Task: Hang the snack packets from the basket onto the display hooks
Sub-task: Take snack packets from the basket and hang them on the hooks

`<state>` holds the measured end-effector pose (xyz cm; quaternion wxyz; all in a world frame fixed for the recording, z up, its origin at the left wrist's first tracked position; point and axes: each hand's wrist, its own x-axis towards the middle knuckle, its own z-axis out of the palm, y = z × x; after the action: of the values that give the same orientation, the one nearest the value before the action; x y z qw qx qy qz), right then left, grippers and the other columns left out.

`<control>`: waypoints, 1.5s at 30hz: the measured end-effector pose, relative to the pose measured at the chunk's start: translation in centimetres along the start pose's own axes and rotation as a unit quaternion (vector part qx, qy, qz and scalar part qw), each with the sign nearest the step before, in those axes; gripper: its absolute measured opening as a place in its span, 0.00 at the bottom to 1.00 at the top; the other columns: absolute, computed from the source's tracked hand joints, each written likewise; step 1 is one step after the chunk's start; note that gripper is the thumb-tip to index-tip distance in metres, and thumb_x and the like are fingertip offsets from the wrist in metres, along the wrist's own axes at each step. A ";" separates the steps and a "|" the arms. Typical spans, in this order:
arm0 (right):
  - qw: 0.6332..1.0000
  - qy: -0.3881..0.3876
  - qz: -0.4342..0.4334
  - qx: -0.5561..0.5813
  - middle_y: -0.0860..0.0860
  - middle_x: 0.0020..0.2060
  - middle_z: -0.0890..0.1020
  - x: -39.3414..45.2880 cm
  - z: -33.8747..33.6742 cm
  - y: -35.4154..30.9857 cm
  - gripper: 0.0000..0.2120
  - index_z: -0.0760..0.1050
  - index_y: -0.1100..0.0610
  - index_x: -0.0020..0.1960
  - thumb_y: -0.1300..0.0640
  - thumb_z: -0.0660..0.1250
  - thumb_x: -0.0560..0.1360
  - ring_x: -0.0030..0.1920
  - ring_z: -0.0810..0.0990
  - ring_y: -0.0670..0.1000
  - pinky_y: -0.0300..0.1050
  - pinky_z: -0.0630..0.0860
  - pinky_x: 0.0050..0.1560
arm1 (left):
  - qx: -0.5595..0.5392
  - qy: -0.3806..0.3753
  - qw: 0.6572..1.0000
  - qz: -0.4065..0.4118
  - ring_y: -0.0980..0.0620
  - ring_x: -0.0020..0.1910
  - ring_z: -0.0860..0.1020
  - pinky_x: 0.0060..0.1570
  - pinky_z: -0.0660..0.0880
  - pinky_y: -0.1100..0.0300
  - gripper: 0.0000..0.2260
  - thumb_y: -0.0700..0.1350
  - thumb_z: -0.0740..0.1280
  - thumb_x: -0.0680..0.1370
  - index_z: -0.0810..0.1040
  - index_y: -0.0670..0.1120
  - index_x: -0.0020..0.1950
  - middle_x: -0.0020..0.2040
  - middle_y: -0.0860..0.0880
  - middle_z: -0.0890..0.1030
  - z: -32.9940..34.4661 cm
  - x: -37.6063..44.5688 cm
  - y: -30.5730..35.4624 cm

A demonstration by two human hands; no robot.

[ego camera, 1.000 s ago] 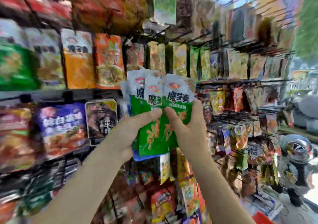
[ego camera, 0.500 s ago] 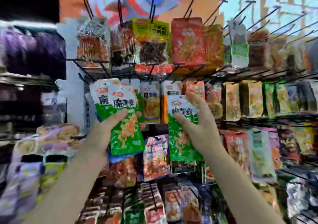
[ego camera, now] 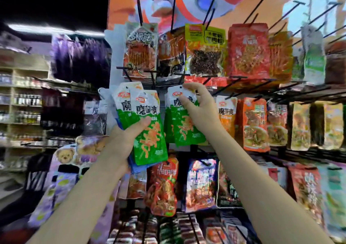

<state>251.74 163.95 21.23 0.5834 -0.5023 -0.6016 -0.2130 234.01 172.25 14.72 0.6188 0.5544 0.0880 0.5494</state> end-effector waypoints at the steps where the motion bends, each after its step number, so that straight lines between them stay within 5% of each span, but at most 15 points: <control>1: 1.000 0.005 0.001 0.000 0.43 0.60 0.75 0.4 0.3 0.3 0.16 0.73 0.54 0.67 0.53 0.68 0.80 0.59 0.71 0.41 0.18 0.63 0.51 | -0.004 0.000 1.000 0.001 0.40 0.51 0.85 0.49 0.82 0.41 0.30 0.48 0.81 0.62 0.81 0.45 0.62 0.53 0.43 0.86 -0.1 0.2 -0.1; 5: 0.999 -0.003 0.033 0.033 0.43 0.62 0.74 0.8 1.0 1.5 0.16 0.74 0.53 0.67 0.53 0.69 0.80 0.51 0.71 0.28 0.22 0.72 0.43 | -0.014 -0.019 1.000 0.018 0.41 0.50 0.86 0.42 0.84 0.45 0.29 0.47 0.76 0.63 0.79 0.46 0.63 0.53 0.43 0.86 -0.1 0.5 -0.1; 8: 0.999 0.017 0.025 0.032 0.38 0.60 0.74 0.7 1.2 2.2 0.16 0.75 0.51 0.66 0.50 0.69 0.79 0.59 0.70 0.32 0.35 0.72 0.59 | -0.006 -0.021 0.999 0.025 0.41 0.51 0.85 0.47 0.83 0.44 0.30 0.48 0.77 0.62 0.79 0.46 0.64 0.54 0.44 0.86 -0.3 0.8 -0.3; 12: 0.999 0.044 -0.018 0.026 0.31 0.55 0.75 1.2 1.2 2.3 0.13 0.76 0.51 0.63 0.51 0.70 0.79 0.56 0.71 0.27 0.21 0.63 0.56 | -0.005 -0.027 0.999 0.029 0.41 0.50 0.86 0.44 0.83 0.45 0.32 0.47 0.80 0.61 0.78 0.46 0.65 0.55 0.44 0.86 -0.5 1.1 -0.6; 16: 0.999 0.030 -0.013 0.028 0.27 0.55 0.73 1.3 1.6 2.6 0.13 0.74 0.47 0.63 0.50 0.69 0.80 0.56 0.70 0.27 0.26 0.65 0.58 | -0.012 -0.043 0.998 0.041 0.41 0.48 0.86 0.38 0.83 0.50 0.27 0.47 0.75 0.64 0.80 0.45 0.63 0.52 0.44 0.87 -0.2 1.2 -0.6; 21: 0.998 0.046 -0.020 0.028 0.31 0.56 0.74 1.0 1.4 2.7 0.13 0.75 0.49 0.63 0.52 0.70 0.79 0.58 0.73 0.35 0.22 0.64 0.57 | 0.005 -0.055 0.997 0.046 0.40 0.52 0.85 0.47 0.83 0.43 0.28 0.46 0.79 0.64 0.79 0.45 0.64 0.54 0.44 0.86 -0.3 1.2 -0.7; 24: 0.998 0.039 -0.015 0.037 0.34 0.57 0.76 0.7 1.3 2.6 0.13 0.75 0.49 0.64 0.52 0.70 0.79 0.63 0.72 0.38 0.23 0.63 0.59 | -0.005 -0.068 0.997 0.040 0.42 0.50 0.86 0.43 0.84 0.47 0.22 0.45 0.74 0.66 0.81 0.47 0.60 0.53 0.45 0.87 -0.1 1.1 -0.7; 29: 0.998 0.036 -0.004 0.043 0.33 0.57 0.74 0.5 1.2 2.0 0.14 0.76 0.49 0.65 0.52 0.69 0.80 0.63 0.69 0.37 0.36 0.65 0.65 | -0.025 -0.075 0.996 0.032 0.43 0.48 0.86 0.37 0.83 0.51 0.22 0.45 0.73 0.67 0.81 0.47 0.60 0.52 0.45 0.87 -0.2 0.8 -0.7; 35: 0.999 0.030 0.016 0.037 0.25 0.53 0.71 0.8 1.3 1.1 0.14 0.77 0.47 0.65 0.52 0.69 0.80 0.61 0.67 0.36 0.53 0.77 0.63 | -0.039 -0.051 0.998 0.025 0.40 0.54 0.85 0.42 0.83 0.47 0.37 0.45 0.78 0.65 0.72 0.47 0.73 0.59 0.44 0.85 -0.9 1.3 -1.3; 38: 0.999 0.036 0.014 0.018 0.33 0.56 0.74 0.7 1.0 1.0 0.16 0.77 0.49 0.67 0.52 0.69 0.80 0.58 0.66 0.32 0.46 0.71 0.66 | -0.051 -0.052 0.997 0.024 0.40 0.55 0.84 0.42 0.83 0.47 0.37 0.45 0.77 0.65 0.71 0.47 0.74 0.59 0.43 0.84 -1.1 1.2 -1.2; 42: 0.999 0.037 0.011 0.008 0.44 0.65 0.79 0.4 0.8 1.2 0.16 0.78 0.50 0.66 0.52 0.70 0.79 0.69 0.71 0.43 0.35 0.65 0.66 | -0.053 -0.060 0.997 0.020 0.40 0.54 0.85 0.42 0.83 0.47 0.38 0.46 0.79 0.64 0.72 0.48 0.73 0.59 0.44 0.84 -1.1 1.0 -1.2; 45: 1.000 0.025 0.012 0.007 0.45 0.65 0.80 0.7 0.8 1.1 0.15 0.78 0.51 0.66 0.53 0.70 0.80 0.70 0.72 0.44 0.30 0.64 0.64 | -0.049 -0.051 0.997 0.019 0.39 0.56 0.84 0.45 0.83 0.42 0.51 0.50 0.85 0.57 0.68 0.49 0.76 0.62 0.43 0.83 -0.8 1.0 -1.2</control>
<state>252.40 165.34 21.33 0.6042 -0.5003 -0.5820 -0.2142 234.53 173.77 13.95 0.6384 0.5525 0.0187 0.5355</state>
